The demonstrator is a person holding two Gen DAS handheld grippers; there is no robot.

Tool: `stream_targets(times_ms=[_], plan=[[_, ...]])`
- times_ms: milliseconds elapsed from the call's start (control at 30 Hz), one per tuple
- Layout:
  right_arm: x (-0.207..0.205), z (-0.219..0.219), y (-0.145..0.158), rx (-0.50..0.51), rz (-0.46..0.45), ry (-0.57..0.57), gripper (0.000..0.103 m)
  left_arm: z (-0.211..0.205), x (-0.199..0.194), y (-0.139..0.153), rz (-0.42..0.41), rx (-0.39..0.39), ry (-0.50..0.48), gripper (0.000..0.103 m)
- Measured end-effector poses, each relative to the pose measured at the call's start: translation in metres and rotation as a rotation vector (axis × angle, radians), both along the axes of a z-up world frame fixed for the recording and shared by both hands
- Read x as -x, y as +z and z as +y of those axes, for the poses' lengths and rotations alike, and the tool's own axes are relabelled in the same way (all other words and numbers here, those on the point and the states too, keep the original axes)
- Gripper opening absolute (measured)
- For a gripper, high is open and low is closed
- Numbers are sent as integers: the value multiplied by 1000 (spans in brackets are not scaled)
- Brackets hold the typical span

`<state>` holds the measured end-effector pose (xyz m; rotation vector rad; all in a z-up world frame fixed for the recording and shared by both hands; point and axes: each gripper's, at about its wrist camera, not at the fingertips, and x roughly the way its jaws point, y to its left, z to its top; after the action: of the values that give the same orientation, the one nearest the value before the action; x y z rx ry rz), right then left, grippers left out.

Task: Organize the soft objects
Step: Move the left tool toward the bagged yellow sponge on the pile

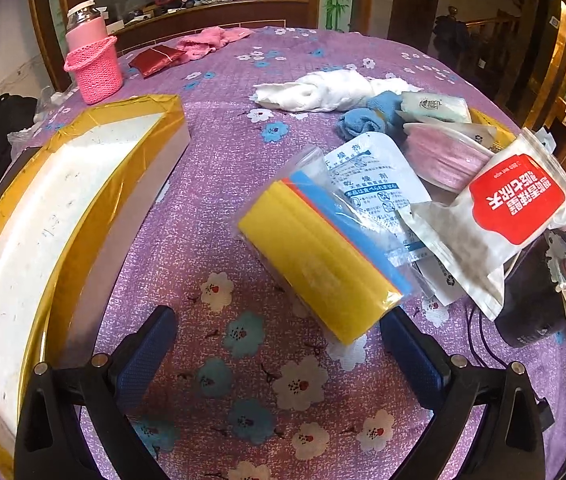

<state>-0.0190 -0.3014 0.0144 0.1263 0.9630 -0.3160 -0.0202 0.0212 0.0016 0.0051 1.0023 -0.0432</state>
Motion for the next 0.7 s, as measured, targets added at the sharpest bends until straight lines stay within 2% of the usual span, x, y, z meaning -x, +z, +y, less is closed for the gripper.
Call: stream_targets(times_ms=[200,233,300,367,500,533,567,600,700], plan=[[2,-3,2,-26,36,54,103,17,9,5,17,72,-12,103],[3,-3,3,-27,43,60,103,14,9,4,19,56,-20,103],[5,0,2,-22,49,66,103,2,11,1,15,-32,-42,103],[9,3,2,-10,48,67,103,-1,13,2,5,-50,-28,103],[13,3,4,-4,61,74,103,10,12,2,27,17,-57,100],[17,3,7,21,62,53,103,15,17,6,12,53,-67,90],[22,3,12,54,45,28,103,21,23,11,-5,103,-83,82],[32,4,21,74,-6,18,103,27,29,19,-25,152,-108,82],[60,7,57,71,-215,6,103,35,47,45,-137,178,-150,82]])
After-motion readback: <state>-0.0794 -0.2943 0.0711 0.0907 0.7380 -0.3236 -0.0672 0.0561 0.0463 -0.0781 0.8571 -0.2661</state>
